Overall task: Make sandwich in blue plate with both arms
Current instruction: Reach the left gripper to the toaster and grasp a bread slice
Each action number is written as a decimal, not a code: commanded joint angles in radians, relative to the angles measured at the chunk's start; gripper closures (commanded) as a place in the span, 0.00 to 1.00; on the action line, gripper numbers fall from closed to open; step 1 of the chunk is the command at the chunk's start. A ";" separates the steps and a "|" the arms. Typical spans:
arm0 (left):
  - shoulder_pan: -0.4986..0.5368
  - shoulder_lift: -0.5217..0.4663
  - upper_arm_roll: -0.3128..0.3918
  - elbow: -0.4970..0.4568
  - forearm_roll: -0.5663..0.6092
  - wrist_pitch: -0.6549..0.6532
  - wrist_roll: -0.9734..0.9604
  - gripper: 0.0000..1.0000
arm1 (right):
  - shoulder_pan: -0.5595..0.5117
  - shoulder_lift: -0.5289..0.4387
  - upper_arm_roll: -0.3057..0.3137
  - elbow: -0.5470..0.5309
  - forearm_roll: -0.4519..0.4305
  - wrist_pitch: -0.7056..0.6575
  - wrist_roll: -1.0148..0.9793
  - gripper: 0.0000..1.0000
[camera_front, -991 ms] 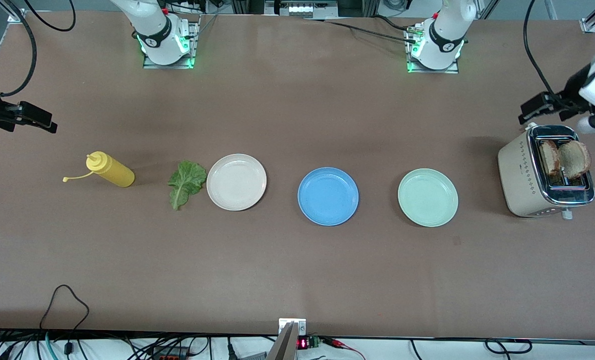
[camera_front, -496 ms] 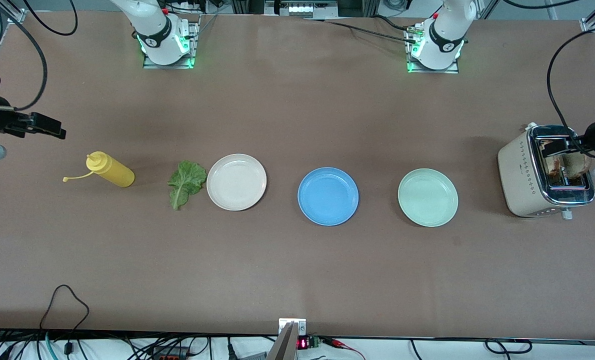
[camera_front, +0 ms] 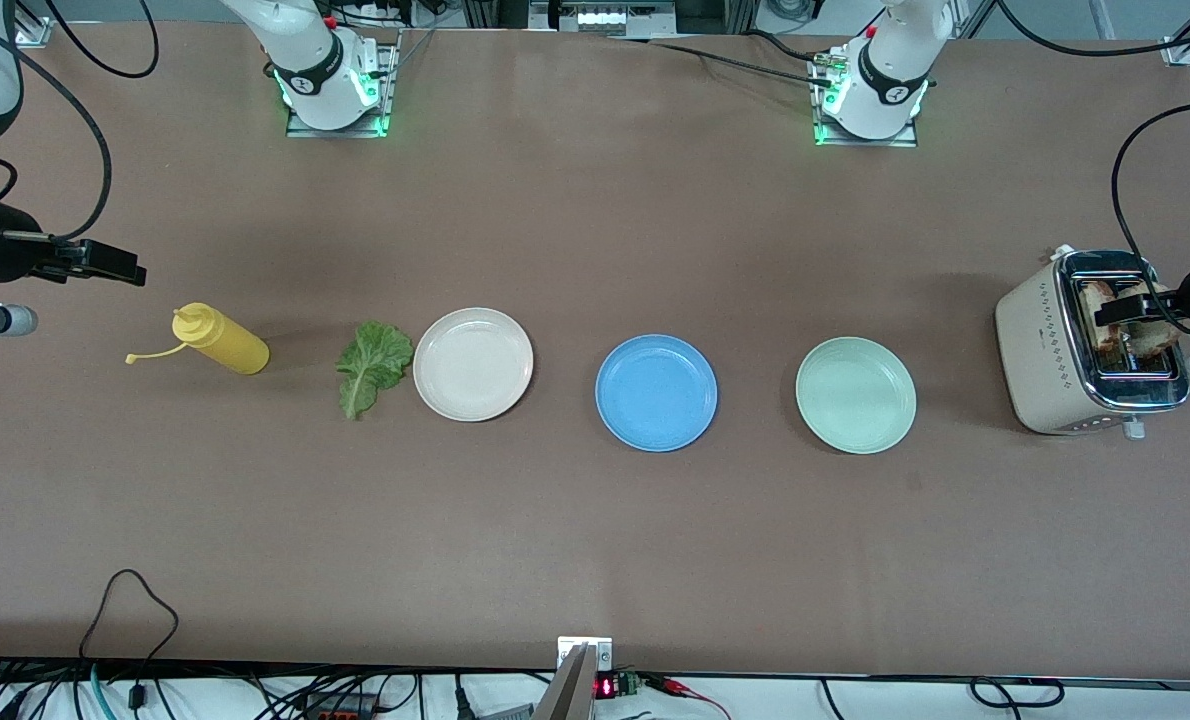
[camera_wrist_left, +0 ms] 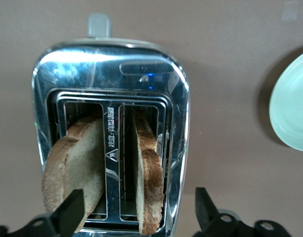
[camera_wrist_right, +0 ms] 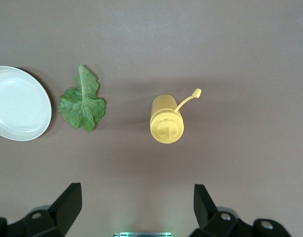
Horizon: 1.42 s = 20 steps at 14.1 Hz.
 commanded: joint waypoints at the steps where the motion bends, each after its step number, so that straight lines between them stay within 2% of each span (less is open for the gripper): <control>1: 0.012 0.015 -0.013 0.008 0.018 -0.038 0.019 0.21 | -0.001 0.000 0.005 0.013 0.010 -0.019 0.006 0.00; 3: 0.013 0.020 -0.012 0.006 0.016 -0.054 0.016 0.38 | -0.007 0.004 0.005 0.013 0.010 -0.019 0.010 0.00; 5: 0.013 0.034 -0.012 0.005 0.013 -0.055 0.006 0.49 | -0.006 0.026 0.005 0.014 0.015 -0.007 0.011 0.00; 9: 0.018 0.035 -0.013 0.008 0.006 -0.094 0.004 0.94 | 0.007 0.043 0.010 0.014 0.015 -0.016 0.013 0.00; 10: 0.022 0.034 -0.013 0.014 0.006 -0.104 0.013 0.99 | 0.007 0.043 0.012 0.014 0.015 -0.016 0.013 0.00; 12: 0.030 0.009 -0.013 0.035 0.006 -0.132 0.022 1.00 | 0.005 0.049 0.012 0.014 0.016 -0.007 0.013 0.00; 13: 0.028 0.003 -0.016 0.083 0.006 -0.182 0.022 1.00 | 0.005 0.053 0.012 0.014 0.016 -0.008 0.013 0.00; 17: 0.016 -0.001 -0.036 0.356 -0.051 -0.464 0.021 1.00 | 0.005 0.064 0.012 0.014 0.016 0.004 0.013 0.00; 20: 0.018 -0.026 -0.194 0.405 -0.060 -0.561 0.004 1.00 | 0.004 0.081 0.012 0.017 0.015 0.041 0.013 0.00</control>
